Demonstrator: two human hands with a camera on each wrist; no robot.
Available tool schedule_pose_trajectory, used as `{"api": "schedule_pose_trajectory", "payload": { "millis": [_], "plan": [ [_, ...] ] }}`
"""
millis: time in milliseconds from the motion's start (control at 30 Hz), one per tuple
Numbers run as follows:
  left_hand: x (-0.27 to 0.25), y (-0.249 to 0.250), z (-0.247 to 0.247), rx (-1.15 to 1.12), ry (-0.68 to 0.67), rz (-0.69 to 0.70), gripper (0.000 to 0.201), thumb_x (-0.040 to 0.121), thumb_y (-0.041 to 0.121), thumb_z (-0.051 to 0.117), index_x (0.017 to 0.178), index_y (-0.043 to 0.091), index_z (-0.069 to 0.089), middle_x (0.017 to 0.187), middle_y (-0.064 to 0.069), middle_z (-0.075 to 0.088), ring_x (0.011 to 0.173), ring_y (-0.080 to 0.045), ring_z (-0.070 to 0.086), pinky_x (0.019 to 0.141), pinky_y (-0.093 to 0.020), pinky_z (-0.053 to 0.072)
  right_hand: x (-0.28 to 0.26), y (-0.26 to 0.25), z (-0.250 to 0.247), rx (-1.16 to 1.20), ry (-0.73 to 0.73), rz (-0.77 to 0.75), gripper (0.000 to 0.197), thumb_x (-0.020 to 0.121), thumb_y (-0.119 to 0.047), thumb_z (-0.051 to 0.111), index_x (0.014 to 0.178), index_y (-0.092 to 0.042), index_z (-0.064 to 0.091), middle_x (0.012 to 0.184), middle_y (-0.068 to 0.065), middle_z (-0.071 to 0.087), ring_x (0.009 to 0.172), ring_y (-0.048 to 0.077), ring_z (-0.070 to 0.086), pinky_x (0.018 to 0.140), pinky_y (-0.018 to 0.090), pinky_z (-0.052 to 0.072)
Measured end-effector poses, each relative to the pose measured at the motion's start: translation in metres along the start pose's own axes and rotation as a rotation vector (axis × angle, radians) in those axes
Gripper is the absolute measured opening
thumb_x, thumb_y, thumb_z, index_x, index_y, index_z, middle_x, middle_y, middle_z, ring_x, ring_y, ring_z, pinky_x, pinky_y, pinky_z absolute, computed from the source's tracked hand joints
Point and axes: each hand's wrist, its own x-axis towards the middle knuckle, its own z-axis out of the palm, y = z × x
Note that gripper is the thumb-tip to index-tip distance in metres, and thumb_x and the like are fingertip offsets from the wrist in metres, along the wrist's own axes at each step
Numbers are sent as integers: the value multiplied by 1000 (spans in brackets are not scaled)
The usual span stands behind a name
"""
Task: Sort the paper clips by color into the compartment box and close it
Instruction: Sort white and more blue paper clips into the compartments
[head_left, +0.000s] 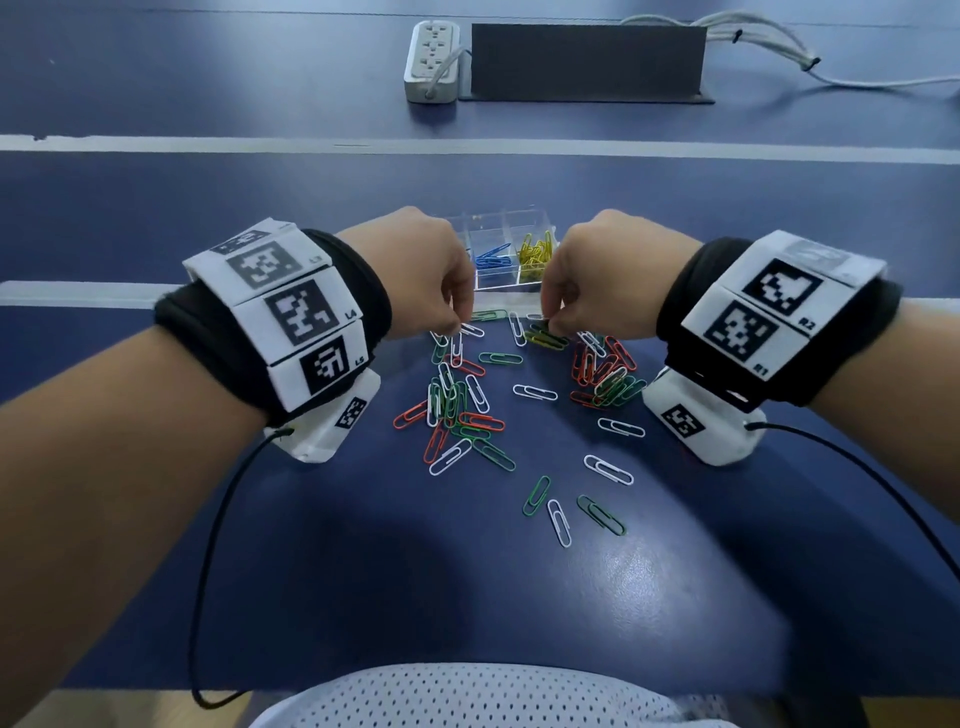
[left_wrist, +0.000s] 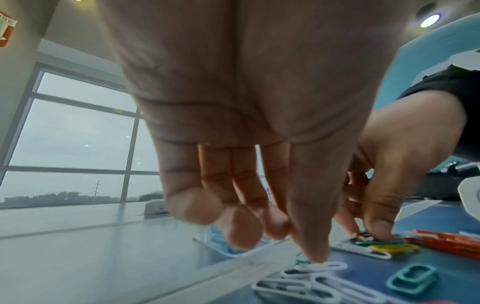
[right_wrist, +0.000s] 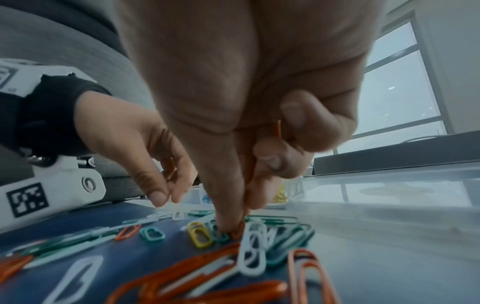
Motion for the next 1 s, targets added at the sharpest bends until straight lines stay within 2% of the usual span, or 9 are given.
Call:
{"api": "schedule_pose_trajectory", "payload": {
  "millis": [100, 167, 300, 467, 567, 733, 833, 900, 1000],
  "plan": [
    [0, -5, -1, 32, 18, -6, 8, 78, 18, 67, 82, 19, 73, 59, 15, 53, 61, -7, 48, 70, -22, 40, -2, -2, -2, 10, -36, -1, 7, 75, -26, 69, 79, -22, 74, 68, -2, 66, 74, 22, 63, 75, 31, 55],
    [-1, -7, 0, 34, 7, -6, 7, 78, 19, 68, 83, 20, 72, 60, 14, 55, 60, -6, 48, 70, -22, 39, -2, -2, -4, 44, -36, -1, 9, 78, -28, 68, 81, -21, 73, 67, -4, 63, 77, 21, 62, 78, 30, 54],
    [-3, -11, 4, 1, -13, -3, 13, 78, 26, 69, 89, 21, 73, 77, 3, 67, 69, -15, 53, 75, -25, 46, 1, -1, -3, 68, -2, 10, 12, 82, -30, 66, 87, -22, 74, 78, -1, 65, 86, 25, 64, 80, 31, 51],
    [0, -9, 7, 30, -21, 15, 15, 80, 32, 68, 90, 22, 72, 78, 4, 63, 74, -16, 50, 80, -30, 49, 1, -6, 2, 23, -35, 7, 7, 78, -31, 68, 76, -25, 71, 80, 1, 70, 81, 26, 64, 78, 34, 55],
    [0, -9, 8, 44, -39, 11, 12, 82, 30, 66, 88, 21, 71, 82, -1, 66, 77, -18, 52, 82, -33, 51, 0, -8, 0, 31, -50, 9, 11, 79, -30, 65, 69, -26, 65, 75, -1, 66, 79, 23, 62, 76, 29, 52],
    [-4, -12, 7, 23, -19, 10, 11, 83, 27, 61, 83, 18, 69, 78, 1, 61, 77, -18, 51, 81, -33, 49, -3, -8, -4, 64, -62, -9, 8, 79, -28, 64, 72, -23, 64, 67, -5, 61, 75, 20, 57, 74, 27, 50],
    [-7, -11, 6, -27, 12, 10, 9, 82, 23, 60, 80, 18, 67, 72, 4, 61, 72, -14, 53, 78, -27, 47, -3, -10, -6, 117, 6, -39, 6, 79, -22, 60, 83, -23, 64, 71, -4, 57, 75, 21, 51, 73, 25, 44],
    [-6, -11, 6, -79, 4, 16, 6, 81, 19, 60, 80, 19, 66, 65, 7, 62, 60, -2, 55, 73, -24, 46, -3, -12, -6, 130, 19, -56, 21, 81, -18, 54, 96, -24, 67, 75, -2, 57, 74, 21, 50, 75, 24, 41],
    [-6, -10, 6, -162, -15, 37, 8, 80, 13, 60, 80, 21, 60, 61, 9, 62, 49, 15, 52, 61, -12, 40, -3, -15, -5, 137, 8, -64, 27, 82, -14, 50, 95, -23, 72, 75, -5, 59, 66, 15, 52, 79, 24, 46]
  ]
}}
